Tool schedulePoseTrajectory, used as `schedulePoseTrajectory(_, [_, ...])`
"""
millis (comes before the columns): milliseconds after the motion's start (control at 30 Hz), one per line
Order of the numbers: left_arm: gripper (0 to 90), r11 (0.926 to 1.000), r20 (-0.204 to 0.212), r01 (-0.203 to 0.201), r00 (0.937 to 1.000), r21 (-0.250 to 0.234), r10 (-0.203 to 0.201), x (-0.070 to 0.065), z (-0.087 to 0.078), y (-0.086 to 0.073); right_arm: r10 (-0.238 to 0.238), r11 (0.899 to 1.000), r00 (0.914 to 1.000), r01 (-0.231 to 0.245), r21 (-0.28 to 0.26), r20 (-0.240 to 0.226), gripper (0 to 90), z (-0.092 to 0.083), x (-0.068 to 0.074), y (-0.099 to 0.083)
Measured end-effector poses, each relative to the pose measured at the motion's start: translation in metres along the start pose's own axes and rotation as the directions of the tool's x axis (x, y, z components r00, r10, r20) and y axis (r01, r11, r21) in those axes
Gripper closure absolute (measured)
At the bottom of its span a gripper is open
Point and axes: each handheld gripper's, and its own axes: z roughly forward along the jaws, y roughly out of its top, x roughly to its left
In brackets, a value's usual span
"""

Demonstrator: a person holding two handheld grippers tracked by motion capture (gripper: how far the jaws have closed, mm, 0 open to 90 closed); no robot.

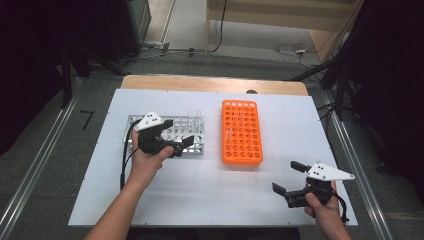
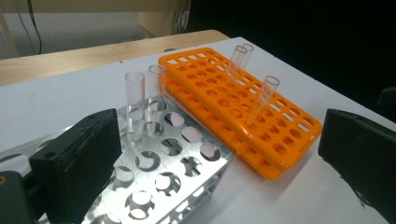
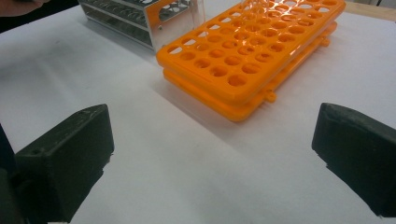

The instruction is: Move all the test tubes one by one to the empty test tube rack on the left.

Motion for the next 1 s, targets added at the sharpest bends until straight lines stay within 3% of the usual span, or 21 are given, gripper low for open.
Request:
schedulePoseTrajectory(533, [0.0,0.9977,0.011,-0.029,0.9995,-0.061,0.030,-0.029,-0.046,-0.023,-0.026,1.000,0.9996,0.026,0.012,-0.011,0.0,0.018,0.007,0.020])
schedulePoseTrajectory(1000, [0.0,0.9983,0.045,-0.004,0.9990,-0.058,0.007,-0.046,-0.060,-0.046,-0.035,0.999,0.9991,0.034,-0.006,-0.024,0.0,0.042,0.011,0.049])
